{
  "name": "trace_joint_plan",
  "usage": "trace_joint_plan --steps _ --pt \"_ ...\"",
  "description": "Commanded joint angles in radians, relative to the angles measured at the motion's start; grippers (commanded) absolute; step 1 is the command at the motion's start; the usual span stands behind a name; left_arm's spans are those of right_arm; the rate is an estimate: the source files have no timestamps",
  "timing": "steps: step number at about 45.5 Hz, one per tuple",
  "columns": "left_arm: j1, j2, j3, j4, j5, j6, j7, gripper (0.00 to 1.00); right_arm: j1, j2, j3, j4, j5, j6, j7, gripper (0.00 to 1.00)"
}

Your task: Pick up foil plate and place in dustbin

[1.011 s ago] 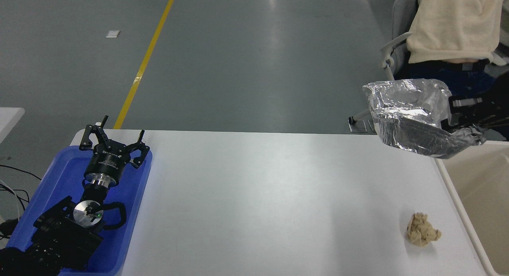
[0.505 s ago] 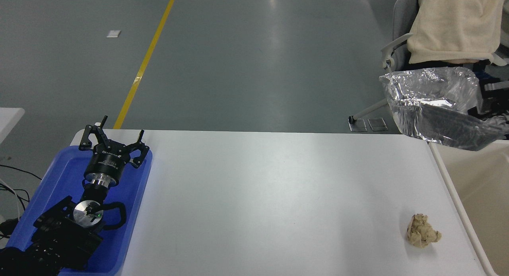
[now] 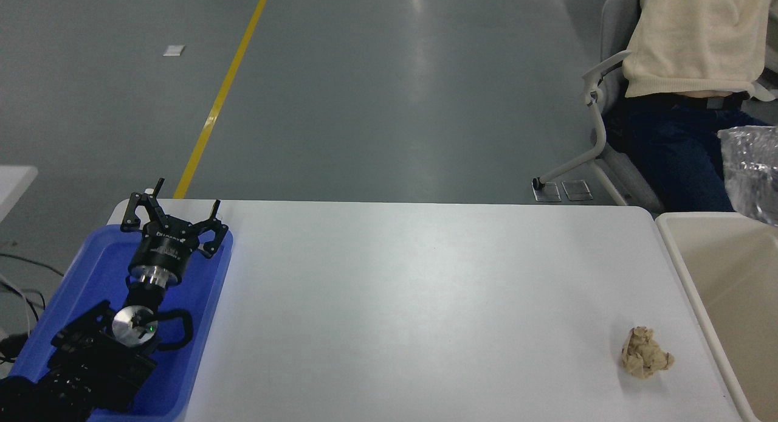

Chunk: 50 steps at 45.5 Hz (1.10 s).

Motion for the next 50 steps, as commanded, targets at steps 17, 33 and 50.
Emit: trace_joint_plan --steps 17,33,50 --pt "0.0 0.0 0.0 -0.001 0.0 0.0 0.0 1.0 -1.219 -0.178 0.677 -0.513 -0.007 -0.535 0.002 0.0" --pt "0.0 0.0 0.0 -0.001 0.0 0.0 0.0 1.0 -1.853 0.05 1.136 -1.028 -0.006 -0.617 0.0 0.0" --pt "0.0 0.0 0.0 -0.001 0.0 0.0 -0.002 1.0 -2.101 0.26 1.248 -1.305 -0.006 -0.704 -0.001 0.0"
